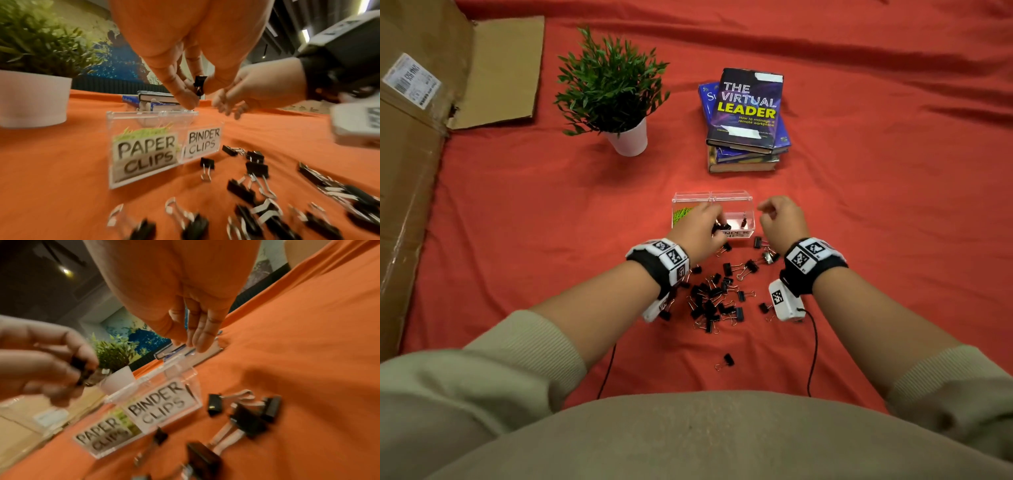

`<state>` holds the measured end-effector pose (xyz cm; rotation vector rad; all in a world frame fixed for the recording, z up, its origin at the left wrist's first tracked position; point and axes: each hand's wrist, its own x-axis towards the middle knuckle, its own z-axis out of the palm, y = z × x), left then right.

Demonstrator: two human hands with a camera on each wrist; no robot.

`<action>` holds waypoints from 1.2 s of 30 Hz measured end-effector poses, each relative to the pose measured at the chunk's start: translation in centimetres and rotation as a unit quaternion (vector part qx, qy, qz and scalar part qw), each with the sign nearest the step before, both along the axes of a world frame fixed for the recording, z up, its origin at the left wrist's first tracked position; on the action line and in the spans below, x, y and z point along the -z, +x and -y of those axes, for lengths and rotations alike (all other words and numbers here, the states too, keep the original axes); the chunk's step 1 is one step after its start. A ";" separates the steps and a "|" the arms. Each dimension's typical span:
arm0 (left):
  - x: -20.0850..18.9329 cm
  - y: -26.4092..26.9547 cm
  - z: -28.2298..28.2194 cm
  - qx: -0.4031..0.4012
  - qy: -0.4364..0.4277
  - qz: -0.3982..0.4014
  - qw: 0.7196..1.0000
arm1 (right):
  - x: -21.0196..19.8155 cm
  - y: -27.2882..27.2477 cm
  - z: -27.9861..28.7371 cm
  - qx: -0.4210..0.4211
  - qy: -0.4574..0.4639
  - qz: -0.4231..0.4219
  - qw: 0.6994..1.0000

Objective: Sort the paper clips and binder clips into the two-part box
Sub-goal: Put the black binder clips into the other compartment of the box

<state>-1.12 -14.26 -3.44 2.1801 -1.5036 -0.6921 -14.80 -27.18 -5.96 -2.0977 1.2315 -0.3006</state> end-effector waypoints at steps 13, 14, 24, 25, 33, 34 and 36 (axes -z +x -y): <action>1.7 -2.2 3.1 0.064 0.008 0.087 0.994 | 4.4 -3.9 -4.6 -0.154 -0.002 -0.189 0.970; 2.2 -2.7 2.4 0.082 0.015 0.087 0.993 | 4.5 -4.0 -4.7 -0.157 0.008 -0.184 0.970; 5.8 -4.2 -1.2 0.117 0.139 0.101 0.978 | 4.0 -4.8 -5.8 -0.169 0.050 -0.126 0.976; 5.8 -4.2 -1.3 0.114 0.138 0.110 0.978 | 3.9 -4.7 -6.0 -0.171 0.051 -0.127 0.976; 6.3 -4.2 -2.6 0.065 0.145 0.118 0.980 | 3.3 -4.1 -6.1 -0.118 0.145 -0.035 0.982; 6.4 -4.2 -2.8 0.052 0.143 0.112 0.982 | 2.7 -3.8 -5.7 -0.096 0.161 -0.013 0.982; 6.5 -4.1 -3.1 0.024 0.140 0.091 0.986 | 1.3 -2.9 -4.6 -0.063 0.187 0.043 0.979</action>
